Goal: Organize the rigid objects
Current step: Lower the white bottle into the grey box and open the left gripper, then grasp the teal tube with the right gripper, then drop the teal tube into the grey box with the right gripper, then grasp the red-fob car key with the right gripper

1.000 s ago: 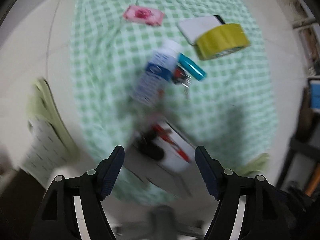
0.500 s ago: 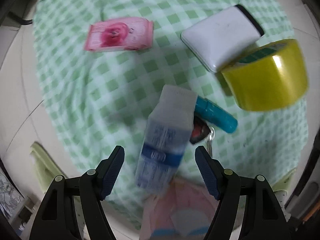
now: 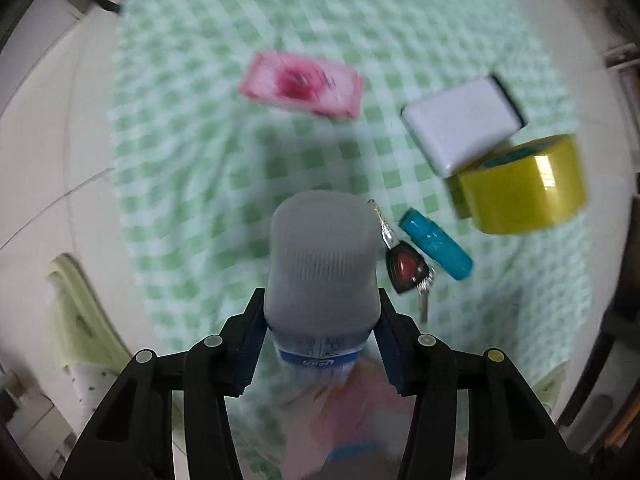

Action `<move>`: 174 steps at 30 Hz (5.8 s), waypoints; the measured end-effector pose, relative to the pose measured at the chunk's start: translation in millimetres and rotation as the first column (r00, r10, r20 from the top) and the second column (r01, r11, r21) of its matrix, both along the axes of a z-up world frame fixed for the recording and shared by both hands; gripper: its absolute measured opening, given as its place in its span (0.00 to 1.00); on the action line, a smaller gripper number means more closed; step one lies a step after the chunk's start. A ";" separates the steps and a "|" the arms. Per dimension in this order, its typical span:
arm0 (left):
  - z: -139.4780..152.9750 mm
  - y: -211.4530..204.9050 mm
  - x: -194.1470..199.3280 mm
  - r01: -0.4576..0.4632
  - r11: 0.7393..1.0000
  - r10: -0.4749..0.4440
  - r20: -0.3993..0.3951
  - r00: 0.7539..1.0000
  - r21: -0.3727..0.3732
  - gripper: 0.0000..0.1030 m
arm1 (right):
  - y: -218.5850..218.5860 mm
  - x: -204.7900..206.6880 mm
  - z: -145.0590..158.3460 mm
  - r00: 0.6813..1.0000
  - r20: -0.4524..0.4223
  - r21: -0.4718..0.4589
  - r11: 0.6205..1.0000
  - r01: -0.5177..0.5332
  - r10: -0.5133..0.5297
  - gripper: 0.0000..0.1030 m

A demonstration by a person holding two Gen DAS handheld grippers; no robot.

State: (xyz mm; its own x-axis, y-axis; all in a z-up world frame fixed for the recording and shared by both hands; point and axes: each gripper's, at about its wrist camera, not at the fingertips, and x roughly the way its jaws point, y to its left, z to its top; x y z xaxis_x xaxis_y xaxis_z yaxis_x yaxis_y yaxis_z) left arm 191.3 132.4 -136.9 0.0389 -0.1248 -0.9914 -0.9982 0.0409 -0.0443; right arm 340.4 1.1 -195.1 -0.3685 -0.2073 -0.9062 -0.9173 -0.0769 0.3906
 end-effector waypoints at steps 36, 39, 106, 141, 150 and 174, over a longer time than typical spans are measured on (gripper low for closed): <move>46.9 -138.2 -67.3 -0.020 0.968 0.089 0.267 0.960 -0.252 0.48 | -56.0 -57.7 -4.5 0.980 -0.023 0.080 0.978 -0.193 0.196 0.36; 38.9 -133.0 -64.1 -0.032 0.959 0.110 0.265 0.958 -0.282 0.68 | -49.7 -44.2 -11.3 0.987 0.015 0.043 0.987 -0.158 0.157 0.58; 133.2 -122.8 -92.6 -0.135 0.990 0.113 0.321 0.940 0.046 0.20 | -4.0 -64.9 84.0 0.976 -0.080 0.323 0.932 -0.166 0.201 0.37; 102.7 -126.5 -144.3 -0.436 0.896 0.438 0.315 0.842 -0.081 1.00 | 69.9 -72.6 -79.0 0.897 0.230 0.175 0.890 -0.420 0.378 0.68; 119.2 -121.0 -160.0 -0.430 0.903 0.424 0.175 0.888 -0.007 1.00 | 117.5 -113.0 -142.9 0.860 0.211 0.094 0.867 -0.490 0.464 0.58; 158.2 -131.0 -90.5 -0.029 0.981 -0.010 0.201 0.980 0.193 1.00 | 125.9 -82.2 -15.6 0.963 -0.077 0.143 0.959 -0.246 0.258 0.13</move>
State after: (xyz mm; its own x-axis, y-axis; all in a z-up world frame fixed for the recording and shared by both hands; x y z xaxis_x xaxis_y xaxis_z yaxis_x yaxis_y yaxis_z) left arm 100.8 1.4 21.2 0.2388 0.0706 -0.9685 -0.9702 0.0590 -0.2349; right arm 258.2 127.0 -210.7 -0.4047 -0.1863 -0.8953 -0.8210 -0.3570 0.4455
